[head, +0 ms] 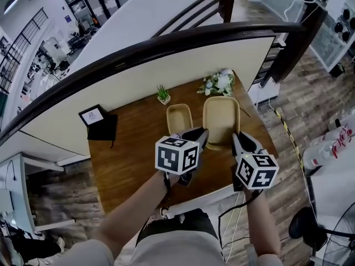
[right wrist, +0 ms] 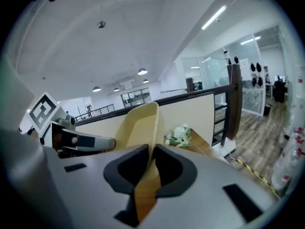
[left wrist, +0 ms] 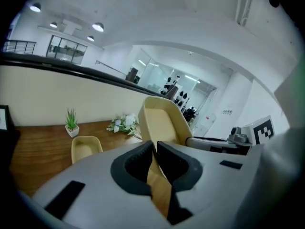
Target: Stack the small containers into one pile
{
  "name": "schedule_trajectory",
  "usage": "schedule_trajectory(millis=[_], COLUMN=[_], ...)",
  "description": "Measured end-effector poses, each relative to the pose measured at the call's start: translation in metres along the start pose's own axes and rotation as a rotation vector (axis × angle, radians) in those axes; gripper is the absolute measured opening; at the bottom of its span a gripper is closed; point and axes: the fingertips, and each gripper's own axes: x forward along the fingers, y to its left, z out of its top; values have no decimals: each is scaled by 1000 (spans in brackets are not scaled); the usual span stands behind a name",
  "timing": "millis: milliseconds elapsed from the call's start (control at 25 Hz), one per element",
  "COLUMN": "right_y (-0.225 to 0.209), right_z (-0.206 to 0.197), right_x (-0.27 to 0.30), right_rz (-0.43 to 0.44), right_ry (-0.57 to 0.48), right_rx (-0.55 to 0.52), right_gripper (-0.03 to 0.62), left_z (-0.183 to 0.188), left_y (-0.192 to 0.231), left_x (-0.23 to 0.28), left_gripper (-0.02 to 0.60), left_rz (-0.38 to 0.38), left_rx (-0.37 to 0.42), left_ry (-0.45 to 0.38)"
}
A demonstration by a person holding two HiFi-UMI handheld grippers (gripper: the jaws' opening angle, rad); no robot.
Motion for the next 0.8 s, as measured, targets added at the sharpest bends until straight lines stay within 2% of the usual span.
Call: schedule_trajectory(millis=[240,360,560,800], right_y=[66,96,140,176], right_z=[5,-4,-26,-54], right_x=[-43,-60,-81,-86], right_rz=[52,80,127,175], right_ry=[-37,-33,-3,52], right_rx=[-17,-25,-24,-12], right_gripper=[52,52,57,57], left_z=[-5,-18,-47,-78], left_y=[-8,-9,-5,10], left_x=[-80,-114,-160,-198], left_gripper=[35,35,35,35], left_rz=[11,22,78,121], left_rx=[-2,-7,35,-27], left_ry=[-61,-74,-70,-66])
